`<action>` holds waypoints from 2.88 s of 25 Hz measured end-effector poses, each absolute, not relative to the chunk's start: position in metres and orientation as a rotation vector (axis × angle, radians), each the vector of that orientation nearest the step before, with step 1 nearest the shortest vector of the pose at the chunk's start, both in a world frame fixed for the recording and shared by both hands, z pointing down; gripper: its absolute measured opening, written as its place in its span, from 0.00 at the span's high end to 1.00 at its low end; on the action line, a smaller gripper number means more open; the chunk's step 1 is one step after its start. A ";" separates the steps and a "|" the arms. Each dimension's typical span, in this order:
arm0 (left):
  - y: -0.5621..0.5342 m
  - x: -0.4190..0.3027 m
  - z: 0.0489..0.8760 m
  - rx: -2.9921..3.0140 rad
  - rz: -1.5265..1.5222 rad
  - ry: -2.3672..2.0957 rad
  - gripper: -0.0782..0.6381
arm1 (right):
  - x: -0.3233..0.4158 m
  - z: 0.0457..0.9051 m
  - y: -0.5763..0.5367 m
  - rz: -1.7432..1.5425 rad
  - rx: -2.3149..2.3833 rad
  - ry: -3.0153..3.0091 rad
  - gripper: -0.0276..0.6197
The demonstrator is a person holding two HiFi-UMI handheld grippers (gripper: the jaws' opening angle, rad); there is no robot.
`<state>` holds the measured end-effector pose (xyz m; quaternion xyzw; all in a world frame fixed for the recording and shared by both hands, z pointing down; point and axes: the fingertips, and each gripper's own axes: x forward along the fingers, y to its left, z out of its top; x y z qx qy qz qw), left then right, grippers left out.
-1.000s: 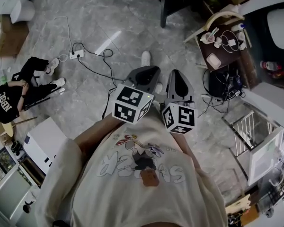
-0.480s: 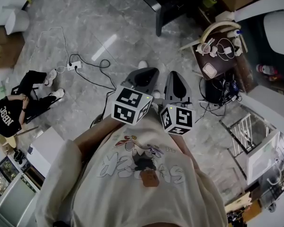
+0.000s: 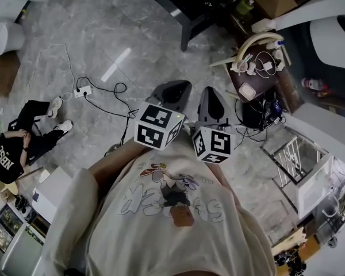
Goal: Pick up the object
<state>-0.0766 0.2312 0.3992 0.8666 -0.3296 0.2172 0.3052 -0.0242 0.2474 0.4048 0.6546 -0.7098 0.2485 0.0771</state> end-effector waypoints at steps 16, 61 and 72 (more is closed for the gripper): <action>0.158 -0.150 0.394 2.215 0.412 -0.860 0.87 | -0.079 0.392 0.185 0.592 1.960 -2.067 0.93; 0.006 -0.062 0.419 2.203 0.556 -0.828 0.87 | 0.010 0.420 0.030 0.764 1.980 -2.053 0.93; -0.056 -0.039 0.418 2.180 0.562 -0.883 0.87 | 0.036 0.417 -0.040 0.783 1.956 -2.111 0.93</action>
